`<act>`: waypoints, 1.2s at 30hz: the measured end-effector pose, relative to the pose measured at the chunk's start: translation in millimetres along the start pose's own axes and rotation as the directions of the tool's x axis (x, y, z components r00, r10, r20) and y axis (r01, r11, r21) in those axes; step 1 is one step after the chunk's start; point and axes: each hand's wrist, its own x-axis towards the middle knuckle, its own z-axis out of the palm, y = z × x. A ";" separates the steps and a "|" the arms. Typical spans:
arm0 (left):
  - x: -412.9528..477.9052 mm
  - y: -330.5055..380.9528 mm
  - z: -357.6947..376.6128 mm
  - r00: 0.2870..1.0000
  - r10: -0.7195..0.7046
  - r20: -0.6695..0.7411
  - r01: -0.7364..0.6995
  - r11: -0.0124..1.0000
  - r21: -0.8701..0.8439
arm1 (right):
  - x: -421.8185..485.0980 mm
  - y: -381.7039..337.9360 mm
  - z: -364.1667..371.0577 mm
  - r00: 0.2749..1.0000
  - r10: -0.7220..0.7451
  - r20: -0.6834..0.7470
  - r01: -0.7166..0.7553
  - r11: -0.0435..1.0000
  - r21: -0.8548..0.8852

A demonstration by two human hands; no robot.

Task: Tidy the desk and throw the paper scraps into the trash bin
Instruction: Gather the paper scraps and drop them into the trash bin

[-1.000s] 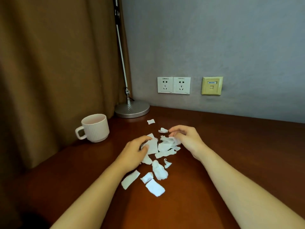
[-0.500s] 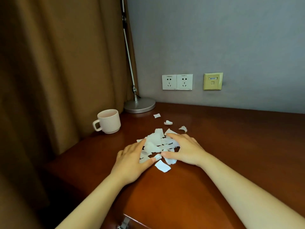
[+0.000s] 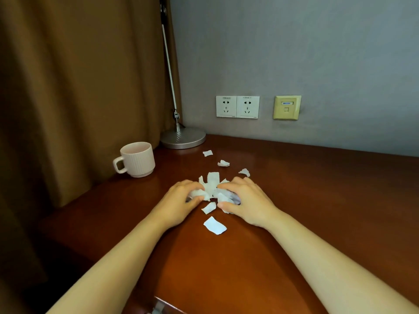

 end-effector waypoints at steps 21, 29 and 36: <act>-0.6 16.7 -11.5 0.972 -0.040 -0.232 0.029 0.998 -0.052 | -4.6 -4.1 -17.8 0.872 0.293 -0.392 -0.149 0.922 0.358; 7.6 72.5 -41.0 0.957 0.099 -0.271 -0.124 0.989 -0.078 | -27.1 1.0 -72.7 0.852 0.349 -0.389 -0.182 0.896 0.405; -6.8 139.6 -24.5 0.944 0.263 -0.197 -0.294 0.944 -0.151 | -93.0 19.8 -122.2 0.836 0.359 -0.415 -0.223 0.913 0.342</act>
